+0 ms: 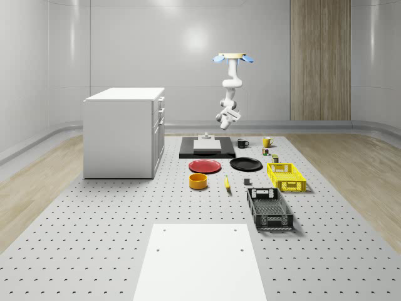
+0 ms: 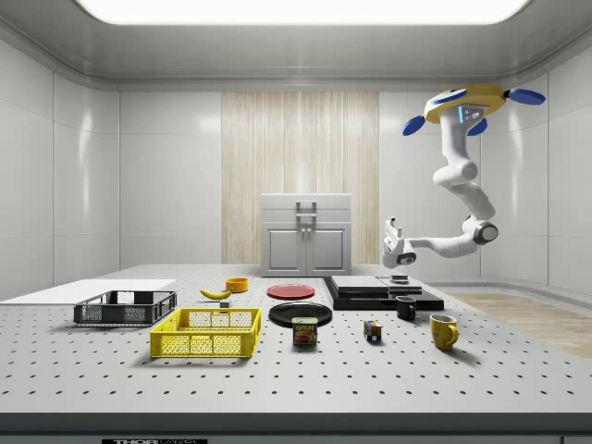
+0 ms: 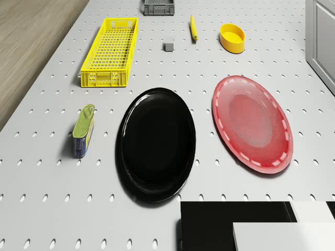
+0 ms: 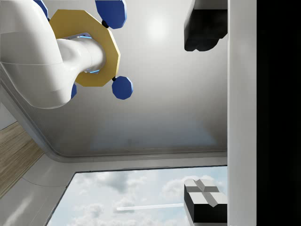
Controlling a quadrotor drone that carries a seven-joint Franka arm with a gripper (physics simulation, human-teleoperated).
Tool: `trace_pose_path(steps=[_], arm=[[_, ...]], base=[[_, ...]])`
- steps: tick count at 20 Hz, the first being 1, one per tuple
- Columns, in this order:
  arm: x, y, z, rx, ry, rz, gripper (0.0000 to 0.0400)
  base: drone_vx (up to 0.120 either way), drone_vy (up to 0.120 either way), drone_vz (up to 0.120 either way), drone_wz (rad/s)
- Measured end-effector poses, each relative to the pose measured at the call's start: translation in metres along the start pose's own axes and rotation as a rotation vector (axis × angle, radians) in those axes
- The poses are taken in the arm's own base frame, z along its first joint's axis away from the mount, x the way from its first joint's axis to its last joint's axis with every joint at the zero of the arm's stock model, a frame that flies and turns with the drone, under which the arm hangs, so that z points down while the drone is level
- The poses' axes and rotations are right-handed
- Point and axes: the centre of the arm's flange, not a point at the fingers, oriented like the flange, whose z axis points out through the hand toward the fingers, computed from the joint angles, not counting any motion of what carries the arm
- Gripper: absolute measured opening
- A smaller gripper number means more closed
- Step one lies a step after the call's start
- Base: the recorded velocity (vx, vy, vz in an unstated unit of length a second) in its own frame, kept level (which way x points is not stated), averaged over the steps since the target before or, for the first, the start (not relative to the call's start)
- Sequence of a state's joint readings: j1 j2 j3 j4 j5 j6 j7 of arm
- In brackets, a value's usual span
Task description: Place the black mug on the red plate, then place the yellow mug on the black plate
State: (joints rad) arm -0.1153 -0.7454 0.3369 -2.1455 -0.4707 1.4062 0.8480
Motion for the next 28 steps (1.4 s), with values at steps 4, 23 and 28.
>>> trace_pose_path(steps=[4,23,28], arm=[[-0.037,-0.036,0.015,-0.387,0.387,-0.012,0.04],[-0.053,-0.047,0.171,-1.667,1.667,-0.062,0.04],[-0.05,-0.044,0.175,-1.705,1.707,-0.066,0.04]], base=[[0.0,0.0,-0.12,0.0],[0.0,0.0,-0.12,0.0],[-0.056,0.0,-0.12,0.0]])
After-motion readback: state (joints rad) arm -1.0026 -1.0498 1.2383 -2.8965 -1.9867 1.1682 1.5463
